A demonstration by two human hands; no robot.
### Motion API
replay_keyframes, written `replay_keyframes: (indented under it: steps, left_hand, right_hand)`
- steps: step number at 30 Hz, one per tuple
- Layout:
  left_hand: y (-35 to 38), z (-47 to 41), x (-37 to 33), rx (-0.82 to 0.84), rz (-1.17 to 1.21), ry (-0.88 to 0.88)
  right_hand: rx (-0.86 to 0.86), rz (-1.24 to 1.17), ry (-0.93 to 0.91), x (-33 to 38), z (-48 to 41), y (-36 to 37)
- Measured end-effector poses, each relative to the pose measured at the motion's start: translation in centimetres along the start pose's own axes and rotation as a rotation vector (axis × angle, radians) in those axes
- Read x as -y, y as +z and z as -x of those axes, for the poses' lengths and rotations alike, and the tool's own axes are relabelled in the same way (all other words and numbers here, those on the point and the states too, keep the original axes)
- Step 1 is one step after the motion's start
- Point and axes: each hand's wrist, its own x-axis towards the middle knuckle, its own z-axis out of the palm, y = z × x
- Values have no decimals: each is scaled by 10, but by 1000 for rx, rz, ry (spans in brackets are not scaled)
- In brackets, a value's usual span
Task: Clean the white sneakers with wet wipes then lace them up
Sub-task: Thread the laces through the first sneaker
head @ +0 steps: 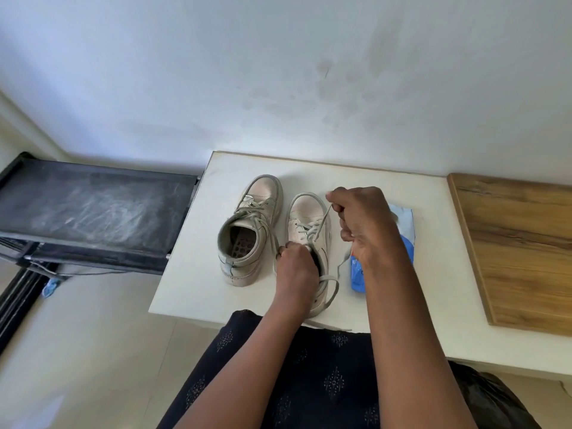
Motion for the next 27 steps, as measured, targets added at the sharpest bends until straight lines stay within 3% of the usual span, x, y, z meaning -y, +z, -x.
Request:
replay_keyframes:
  steps: [7,10,15,17,20,25,27]
  left_hand:
    - [-4,2,-8,39,-20,29]
    - [-19,0,1,115,-7,4]
    - [-54,-4,19,225,114,-81]
    - [-61,-5,23,215,262,-102]
    - [-64,-5,20,203,551,-219]
    - [-80,0,-2,447,1298,-465]
    - [-89,-2,-7,482,1249,-409]
  right_hand:
    - [-51,-41,-31,-6,-3,-1]
    - [-125,107,-92,-17,-11,-3]
    - [-57,415,-99,-40,-12,-7]
    - [-81,497,-169,-41,-9,-7]
    - [-112,577,-132,-48,0,-5]
    - [-30,660,0,-70,9,7]
    - [31,774,66,-71,15,11]
